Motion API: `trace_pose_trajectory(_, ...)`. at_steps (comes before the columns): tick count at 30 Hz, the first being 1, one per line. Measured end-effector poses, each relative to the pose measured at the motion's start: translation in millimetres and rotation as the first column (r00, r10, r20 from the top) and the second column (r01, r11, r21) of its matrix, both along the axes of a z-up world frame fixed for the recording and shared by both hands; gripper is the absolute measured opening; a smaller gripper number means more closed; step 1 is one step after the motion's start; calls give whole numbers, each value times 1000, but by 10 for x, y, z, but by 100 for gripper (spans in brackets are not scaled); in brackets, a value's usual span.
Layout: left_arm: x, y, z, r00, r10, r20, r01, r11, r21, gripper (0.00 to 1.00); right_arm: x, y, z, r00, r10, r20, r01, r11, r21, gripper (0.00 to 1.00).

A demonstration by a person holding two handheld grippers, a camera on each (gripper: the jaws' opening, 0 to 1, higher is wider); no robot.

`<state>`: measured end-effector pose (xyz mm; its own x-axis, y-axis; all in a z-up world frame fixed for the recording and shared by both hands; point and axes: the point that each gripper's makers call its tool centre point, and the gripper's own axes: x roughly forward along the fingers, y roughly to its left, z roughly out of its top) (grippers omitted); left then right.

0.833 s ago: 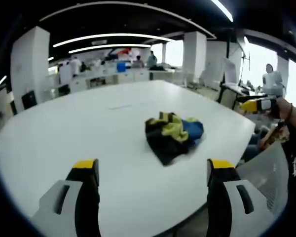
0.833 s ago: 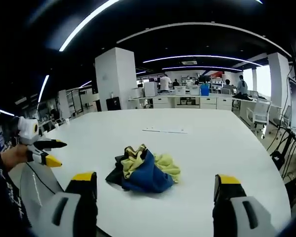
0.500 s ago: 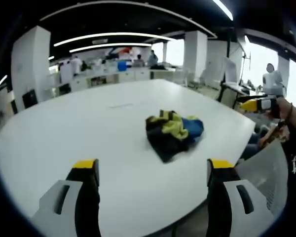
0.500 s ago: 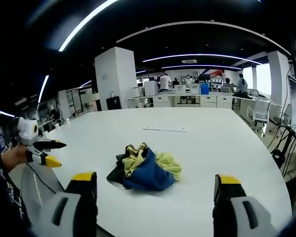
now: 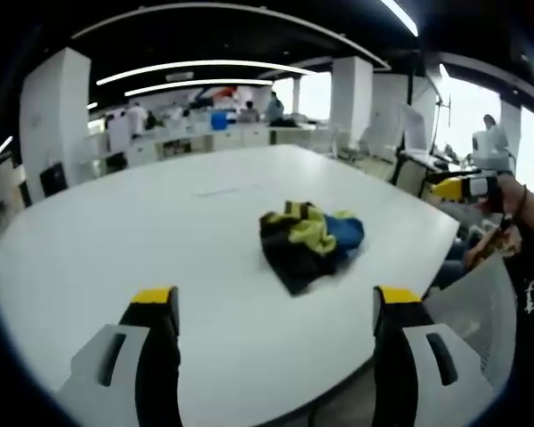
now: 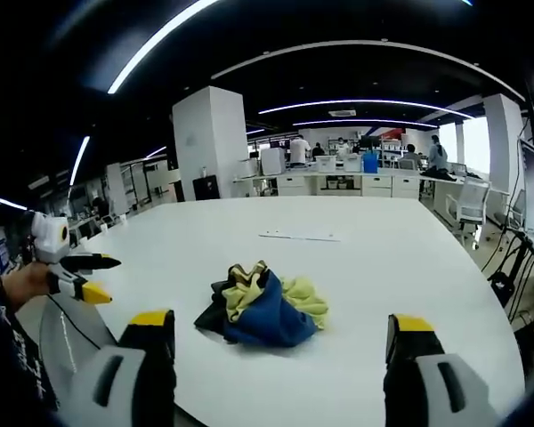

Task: Fold the garment on the visible template until the final outline fits inside the template.

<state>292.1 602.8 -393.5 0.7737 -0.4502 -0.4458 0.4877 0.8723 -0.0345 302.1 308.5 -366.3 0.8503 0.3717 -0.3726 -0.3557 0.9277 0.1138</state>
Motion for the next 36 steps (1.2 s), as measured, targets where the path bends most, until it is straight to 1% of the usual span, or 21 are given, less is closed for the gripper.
trace_pose_trajectory(3, 4, -9, 15, 1000, 0, 3, 0, 1000, -7, 86, 7, -8, 17, 1000, -2, 4, 2, 1000, 2, 99)
trace_pose_trajectory(6, 7, -13, 6, 1000, -4, 0, 4, 1000, 2, 86, 12, -17, 22, 1000, -2, 3, 2, 1000, 3, 99)
trace_pose_trajectory(15, 27, -43, 9, 1000, -15, -2, 16, 1000, 4, 86, 18, -5, 14, 1000, 6, -1, -6, 1000, 1, 99)
trace_pose_trajectory(25, 72, -15, 5, 1000, -11, -1, 11, 1000, 9, 84, 45, 2, -8, 1000, 11, -6, -11, 1000, 2, 98)
trace_pose_trajectory(26, 82, -15, 3, 1000, -11, -2, 11, 1000, 8, 83, 48, 7, -12, 1000, 14, -7, -14, 1000, 1, 98)
trace_pose_trajectory(28, 111, -31, 34, 1000, -4, 4, 4, 1000, -26, 81, 49, 30, -18, 1000, 22, -8, -22, 1000, -1, 97)
trace_pose_trajectory(30, 130, -48, 58, 1000, -6, 14, 7, 999, -42, 80, 50, 63, -41, 999, 36, -11, -36, 999, -6, 97)
trace_pose_trajectory(34, 173, -88, 15, 1000, -25, 10, 26, 999, -22, 77, 47, 162, -128, 997, 73, -30, -73, 997, -22, 95)
trace_pose_trajectory(36, 201, -135, -7, 999, -37, 8, 37, 999, -29, 76, 65, 206, -177, 996, 84, -37, -85, 996, -27, 94)
